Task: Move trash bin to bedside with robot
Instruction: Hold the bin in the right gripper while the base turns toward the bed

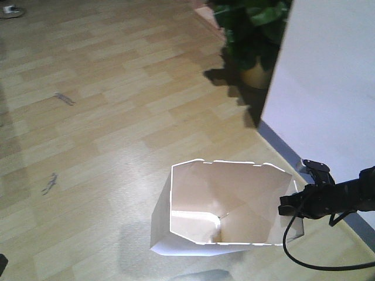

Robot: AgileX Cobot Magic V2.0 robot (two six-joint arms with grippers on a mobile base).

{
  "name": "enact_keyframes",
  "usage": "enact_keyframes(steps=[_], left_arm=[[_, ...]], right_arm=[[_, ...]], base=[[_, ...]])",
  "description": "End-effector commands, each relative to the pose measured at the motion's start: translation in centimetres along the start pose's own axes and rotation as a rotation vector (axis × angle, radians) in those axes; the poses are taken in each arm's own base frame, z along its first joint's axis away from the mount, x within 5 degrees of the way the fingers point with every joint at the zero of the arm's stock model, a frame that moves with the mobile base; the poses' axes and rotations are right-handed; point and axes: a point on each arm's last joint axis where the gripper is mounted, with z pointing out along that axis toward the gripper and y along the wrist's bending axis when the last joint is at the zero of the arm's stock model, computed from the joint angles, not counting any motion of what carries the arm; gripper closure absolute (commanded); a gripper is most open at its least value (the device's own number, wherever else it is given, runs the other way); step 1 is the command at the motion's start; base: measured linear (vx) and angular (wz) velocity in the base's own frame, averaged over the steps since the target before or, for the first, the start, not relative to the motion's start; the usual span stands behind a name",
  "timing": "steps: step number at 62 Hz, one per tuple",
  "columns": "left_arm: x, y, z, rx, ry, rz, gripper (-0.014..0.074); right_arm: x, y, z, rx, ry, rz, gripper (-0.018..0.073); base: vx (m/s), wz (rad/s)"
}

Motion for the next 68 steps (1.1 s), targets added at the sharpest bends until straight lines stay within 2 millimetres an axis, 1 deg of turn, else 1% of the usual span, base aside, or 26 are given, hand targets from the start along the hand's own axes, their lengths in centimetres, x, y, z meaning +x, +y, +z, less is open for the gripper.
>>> enact_keyframes(steps=[1, 36, 50, 68], left_arm=[[-0.07, -0.05, 0.03, 0.007, -0.064, -0.004, 0.0603], [-0.07, -0.05, 0.03, 0.007, -0.064, -0.004, 0.0603], [-0.07, -0.05, 0.03, 0.007, -0.064, -0.004, 0.0603], [-0.07, -0.05, 0.03, 0.007, -0.064, -0.004, 0.0603]], right_arm=[[-2.23, 2.89, -1.94, -0.238, -0.143, -0.029, 0.0564], [-2.23, 2.89, -1.94, -0.238, -0.143, -0.029, 0.0564], [-2.23, 2.89, -1.94, -0.238, -0.143, -0.029, 0.0564], [-2.23, 2.9, -1.94, -0.238, -0.143, -0.029, 0.0564]], base=[[0.15, 0.61], [0.15, 0.54], [0.19, 0.29], [0.24, 0.14]])
